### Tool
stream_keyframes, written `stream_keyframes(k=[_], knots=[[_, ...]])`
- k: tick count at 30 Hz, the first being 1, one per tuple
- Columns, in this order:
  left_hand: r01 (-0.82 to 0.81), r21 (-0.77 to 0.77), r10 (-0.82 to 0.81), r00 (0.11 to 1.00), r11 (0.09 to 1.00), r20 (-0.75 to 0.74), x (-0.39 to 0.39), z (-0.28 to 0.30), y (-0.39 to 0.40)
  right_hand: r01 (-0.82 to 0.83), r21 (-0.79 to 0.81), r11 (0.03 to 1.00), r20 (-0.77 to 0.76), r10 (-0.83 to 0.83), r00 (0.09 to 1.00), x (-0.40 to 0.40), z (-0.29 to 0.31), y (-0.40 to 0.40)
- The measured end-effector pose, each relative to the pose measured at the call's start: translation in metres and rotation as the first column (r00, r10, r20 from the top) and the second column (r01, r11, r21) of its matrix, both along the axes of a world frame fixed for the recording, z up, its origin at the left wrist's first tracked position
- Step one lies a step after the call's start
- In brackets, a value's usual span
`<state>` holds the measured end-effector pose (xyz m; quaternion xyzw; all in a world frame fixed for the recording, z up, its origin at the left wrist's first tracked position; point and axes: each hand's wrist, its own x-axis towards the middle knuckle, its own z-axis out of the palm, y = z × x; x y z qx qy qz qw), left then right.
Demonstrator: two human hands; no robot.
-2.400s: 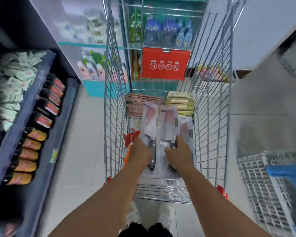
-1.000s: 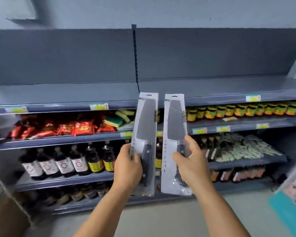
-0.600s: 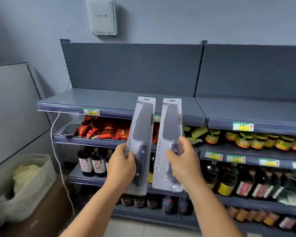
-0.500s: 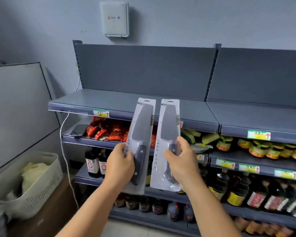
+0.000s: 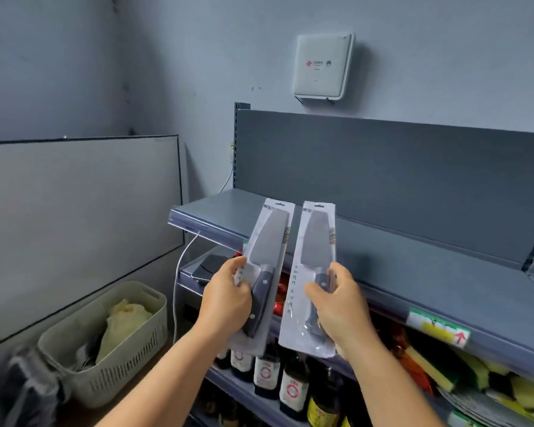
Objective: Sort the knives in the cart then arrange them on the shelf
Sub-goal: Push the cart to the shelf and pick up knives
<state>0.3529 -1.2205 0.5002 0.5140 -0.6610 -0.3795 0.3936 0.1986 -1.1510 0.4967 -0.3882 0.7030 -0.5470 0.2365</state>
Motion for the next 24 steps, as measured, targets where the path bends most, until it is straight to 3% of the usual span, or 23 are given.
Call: stream_keyframes(k=[10,24], knots=[[-0.113,-0.062,0.122,0.98,0.992,0.156,-0.008,0.027,-0.115,-0.059,0.05,0.997,0.046,0.057,0.997,-0.017,0.017,-0.142],[0.015,-0.029,-0.005,0.947,0.999,0.32,-0.001,0.037,-0.301,0.07,0.179,0.981,0.028,-0.076,0.997,0.018,0.029,-0.296]])
